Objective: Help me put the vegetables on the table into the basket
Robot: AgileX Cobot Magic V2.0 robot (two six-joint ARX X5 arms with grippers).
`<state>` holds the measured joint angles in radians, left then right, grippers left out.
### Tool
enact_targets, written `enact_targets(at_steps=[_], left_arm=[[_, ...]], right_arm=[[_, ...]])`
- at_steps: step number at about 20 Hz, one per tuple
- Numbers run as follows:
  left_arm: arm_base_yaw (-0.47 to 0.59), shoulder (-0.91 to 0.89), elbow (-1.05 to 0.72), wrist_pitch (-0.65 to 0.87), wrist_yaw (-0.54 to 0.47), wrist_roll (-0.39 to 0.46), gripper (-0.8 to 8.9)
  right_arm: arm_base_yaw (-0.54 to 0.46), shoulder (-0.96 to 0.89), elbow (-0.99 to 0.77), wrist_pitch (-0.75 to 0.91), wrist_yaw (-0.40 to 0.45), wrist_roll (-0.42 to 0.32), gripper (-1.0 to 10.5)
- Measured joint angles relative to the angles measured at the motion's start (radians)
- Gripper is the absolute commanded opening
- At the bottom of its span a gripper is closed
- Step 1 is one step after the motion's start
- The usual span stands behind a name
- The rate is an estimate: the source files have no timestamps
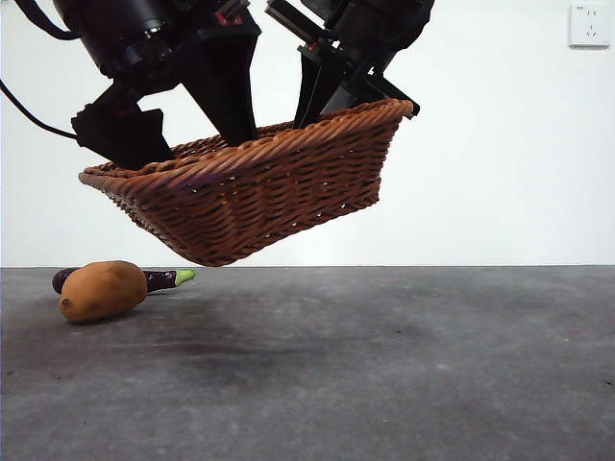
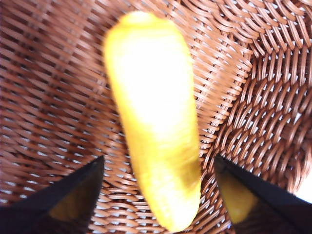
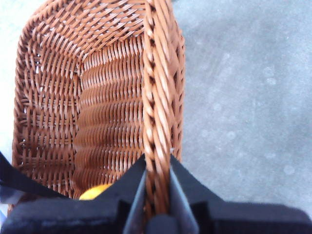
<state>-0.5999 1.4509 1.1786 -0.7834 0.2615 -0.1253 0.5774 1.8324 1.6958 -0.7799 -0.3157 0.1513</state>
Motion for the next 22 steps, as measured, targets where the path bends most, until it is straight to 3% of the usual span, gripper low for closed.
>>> enact_targets(at_steps=[4, 9, 11, 15, 16, 18, 22], left_arm=[[0.0, -0.133, 0.011, -0.011, -0.031, -0.018, 3.86], [0.064, -0.323, 0.045, -0.148, -0.305, -0.019, 3.87], [0.153, -0.282, 0.043, -0.218, -0.31, -0.005, 3.87], [0.264, -0.174, 0.043, -0.116, -0.311, 0.059, 3.94], [0.298, -0.134, 0.043, -0.101, -0.311, 0.08, 4.48], [0.355, -0.039, 0.044, -0.079, -0.308, 0.12, 4.54], [0.397, 0.127, 0.043, 0.025, -0.306, 0.189, 4.55]], right_arm=[[-0.015, 0.0, 0.0, 0.0, -0.016, -0.013, -0.1], [-0.114, -0.005, 0.0, -0.023, -0.049, -0.022, -0.1], [-0.155, -0.038, 0.0, -0.028, -0.044, -0.029, -0.1], [-0.172, -0.134, 0.0, -0.035, -0.039, -0.032, -0.1], [-0.173, -0.153, 0.0, -0.041, -0.031, -0.033, -0.1], [-0.174, -0.178, 0.0, -0.06, -0.02, -0.035, -0.1], [-0.174, -0.206, 0.0, -0.097, -0.016, -0.035, -0.1]])
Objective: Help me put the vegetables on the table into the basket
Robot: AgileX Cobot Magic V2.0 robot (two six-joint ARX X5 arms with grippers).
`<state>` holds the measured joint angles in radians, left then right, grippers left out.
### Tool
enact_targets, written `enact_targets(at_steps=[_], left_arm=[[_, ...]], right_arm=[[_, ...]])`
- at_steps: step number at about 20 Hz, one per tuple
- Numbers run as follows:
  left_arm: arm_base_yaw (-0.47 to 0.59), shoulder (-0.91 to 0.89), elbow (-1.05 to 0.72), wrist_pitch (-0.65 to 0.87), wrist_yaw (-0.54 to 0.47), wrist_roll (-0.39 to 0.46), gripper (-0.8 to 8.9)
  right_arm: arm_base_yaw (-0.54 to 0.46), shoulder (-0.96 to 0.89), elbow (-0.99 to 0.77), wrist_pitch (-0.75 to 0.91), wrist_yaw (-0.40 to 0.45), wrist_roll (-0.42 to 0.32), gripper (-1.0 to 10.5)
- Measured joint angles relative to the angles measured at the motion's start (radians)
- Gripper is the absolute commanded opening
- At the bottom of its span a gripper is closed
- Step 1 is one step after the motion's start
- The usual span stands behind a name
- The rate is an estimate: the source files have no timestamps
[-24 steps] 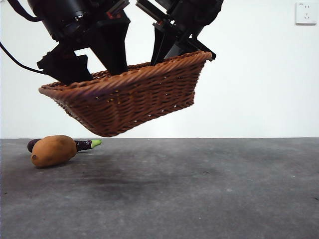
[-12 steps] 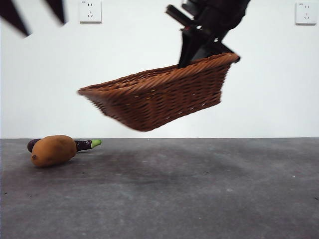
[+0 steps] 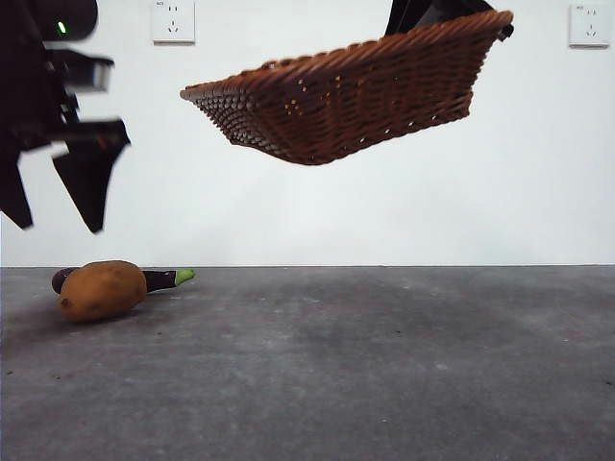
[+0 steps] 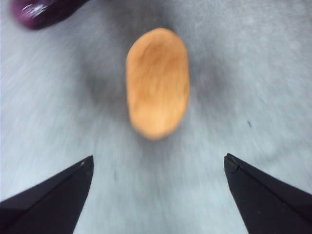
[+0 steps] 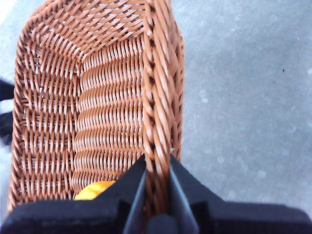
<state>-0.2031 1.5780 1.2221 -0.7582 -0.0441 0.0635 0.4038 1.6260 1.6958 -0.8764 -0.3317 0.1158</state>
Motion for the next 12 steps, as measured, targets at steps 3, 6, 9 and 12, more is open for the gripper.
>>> enact_targets(at_steps=[3, 6, 9, 12], left_arm=[[0.008, 0.068, 0.001, 0.064, 0.002, 0.031, 4.76], [0.012, 0.161, 0.036, 0.064, 0.013, 0.053, 4.76], [0.013, 0.223, 0.106, 0.069, 0.037, 0.059, 4.77], [0.013, 0.251, 0.173, 0.071, 0.048, 0.06, 4.77]], right_arm=[[0.0, -0.016, 0.0, -0.007, 0.0, -0.004, -0.1], [0.001, -0.019, 0.0, -0.013, 0.0, -0.011, -0.1], [0.001, -0.019, 0.0, -0.03, 0.001, -0.027, -0.1], [0.001, -0.019, 0.0, -0.029, 0.001, -0.036, -0.1]])
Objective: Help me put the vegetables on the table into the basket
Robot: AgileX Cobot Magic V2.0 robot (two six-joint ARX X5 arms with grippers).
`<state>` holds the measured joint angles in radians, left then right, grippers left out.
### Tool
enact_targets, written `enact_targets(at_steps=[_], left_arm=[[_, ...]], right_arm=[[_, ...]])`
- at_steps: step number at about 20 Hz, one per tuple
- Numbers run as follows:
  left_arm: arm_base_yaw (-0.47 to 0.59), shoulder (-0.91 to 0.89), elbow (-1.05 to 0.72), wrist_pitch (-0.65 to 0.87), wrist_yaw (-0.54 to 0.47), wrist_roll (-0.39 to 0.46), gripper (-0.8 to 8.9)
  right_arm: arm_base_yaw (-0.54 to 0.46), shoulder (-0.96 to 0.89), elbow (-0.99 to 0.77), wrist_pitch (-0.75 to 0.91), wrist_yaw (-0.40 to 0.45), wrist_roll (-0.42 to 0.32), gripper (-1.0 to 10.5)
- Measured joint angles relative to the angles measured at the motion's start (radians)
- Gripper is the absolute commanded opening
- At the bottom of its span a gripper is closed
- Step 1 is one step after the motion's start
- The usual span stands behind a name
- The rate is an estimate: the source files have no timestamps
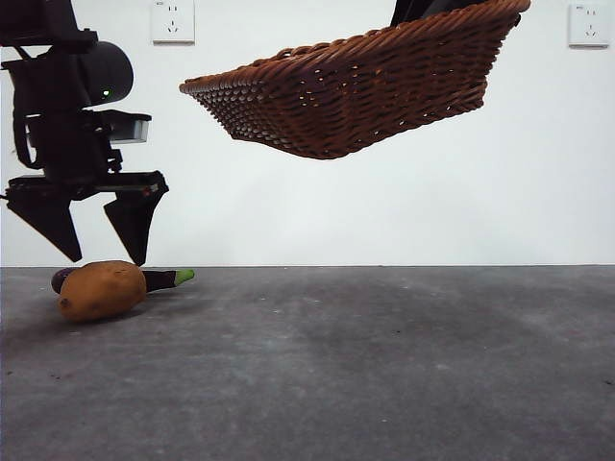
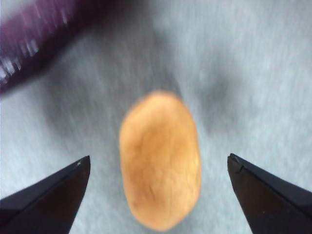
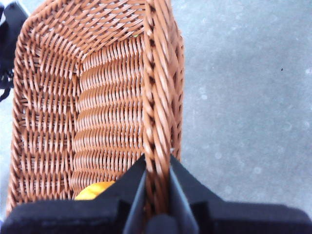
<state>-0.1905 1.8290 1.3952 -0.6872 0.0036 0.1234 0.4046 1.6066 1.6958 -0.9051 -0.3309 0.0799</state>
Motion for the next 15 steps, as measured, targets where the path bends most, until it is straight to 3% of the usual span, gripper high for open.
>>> enact_targets(at_steps=[7, 8, 10, 13, 14, 15], left_arm=[[0.0, 0.097, 0.017, -0.016, 0.026, -0.001, 4.64], [0.0, 0.096, 0.017, 0.0, 0.026, -0.004, 4.08], [0.0, 0.096, 0.017, 0.005, 0.026, -0.01, 1.37], [0.001, 0.097, 0.017, 0.005, 0.027, -0.012, 0.57], [0.001, 0.097, 0.017, 0.005, 0.034, -0.012, -0.16], [0.001, 0.097, 0.017, 0.005, 0.042, -0.012, -0.08]], right_arm=[[0.0, 0.0, 0.0, 0.021, 0.001, -0.003, -0.1], [0.0, 0.0, 0.0, 0.021, 0.001, -0.007, -0.1], [0.0, 0.0, 0.0, 0.021, 0.001, -0.011, -0.1], [0.0, 0.0, 0.0, 0.021, 0.001, -0.013, -0.1], [0.0, 0.0, 0.0, 0.02, 0.001, -0.013, -0.1], [0.0, 0.0, 0.0, 0.018, 0.001, -0.013, -0.1]])
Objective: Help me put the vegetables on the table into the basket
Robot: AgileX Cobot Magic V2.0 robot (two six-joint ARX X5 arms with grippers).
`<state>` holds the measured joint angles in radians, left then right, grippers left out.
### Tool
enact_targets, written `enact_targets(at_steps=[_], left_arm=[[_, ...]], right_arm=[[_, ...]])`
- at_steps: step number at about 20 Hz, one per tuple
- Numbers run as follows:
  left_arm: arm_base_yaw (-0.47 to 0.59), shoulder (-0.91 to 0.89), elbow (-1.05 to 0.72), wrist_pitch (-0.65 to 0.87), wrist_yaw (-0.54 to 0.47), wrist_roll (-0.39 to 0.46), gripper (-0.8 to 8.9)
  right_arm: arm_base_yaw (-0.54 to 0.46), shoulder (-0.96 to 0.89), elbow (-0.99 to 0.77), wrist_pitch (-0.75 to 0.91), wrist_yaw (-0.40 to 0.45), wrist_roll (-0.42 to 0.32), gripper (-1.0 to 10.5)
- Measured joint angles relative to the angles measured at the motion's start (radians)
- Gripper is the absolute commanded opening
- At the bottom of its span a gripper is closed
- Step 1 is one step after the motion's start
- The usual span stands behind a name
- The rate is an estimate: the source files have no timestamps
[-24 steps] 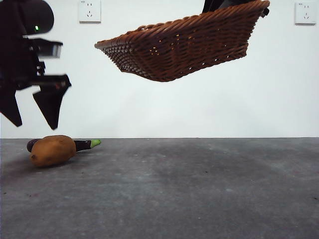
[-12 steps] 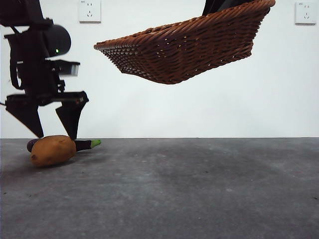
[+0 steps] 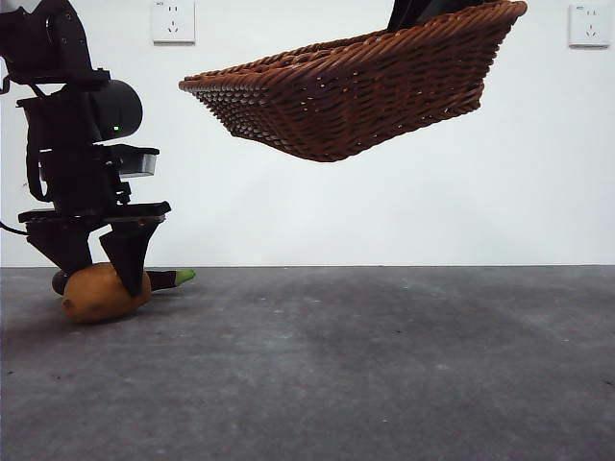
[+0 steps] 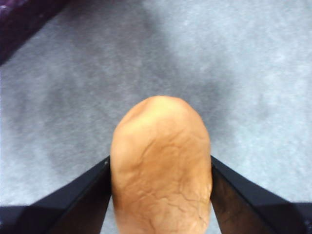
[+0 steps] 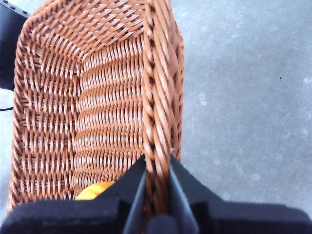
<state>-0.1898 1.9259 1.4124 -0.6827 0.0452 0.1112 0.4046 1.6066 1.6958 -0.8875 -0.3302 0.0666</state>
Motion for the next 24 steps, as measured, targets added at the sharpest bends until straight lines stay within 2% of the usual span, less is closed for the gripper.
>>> enact_targets(at_steps=[4, 10, 12, 15, 18, 21, 24], left_arm=[[0.016, -0.045, -0.001, -0.05, 0.022, 0.001, -0.08], [0.075, -0.472, 0.0, -0.127, 0.212, 0.001, -0.08], [0.056, -0.594, 0.0, -0.158, 0.262, 0.001, -0.08], [-0.023, -0.721, 0.0, -0.199, 0.274, 0.001, -0.08], [-0.143, -0.748, 0.002, -0.24, 0.275, 0.007, -0.08], [-0.262, -0.683, -0.01, -0.262, 0.196, 0.028, -0.08], [-0.291, -0.581, -0.042, -0.254, 0.14, 0.045, -0.08]], right_arm=[[0.0, 0.0, 0.0, -0.021, 0.036, -0.002, -0.1], [-0.001, 0.014, 0.0, -0.04, 0.06, -0.01, -0.1], [-0.001, 0.058, 0.0, -0.042, 0.058, -0.006, -0.1], [0.009, 0.139, 0.0, -0.052, 0.011, -0.002, -0.1], [0.054, 0.179, 0.0, -0.014, -0.019, 0.017, -0.1], [0.112, 0.186, 0.0, 0.009, -0.035, 0.035, -0.1], [0.151, 0.187, 0.0, 0.028, -0.035, 0.05, -0.1]])
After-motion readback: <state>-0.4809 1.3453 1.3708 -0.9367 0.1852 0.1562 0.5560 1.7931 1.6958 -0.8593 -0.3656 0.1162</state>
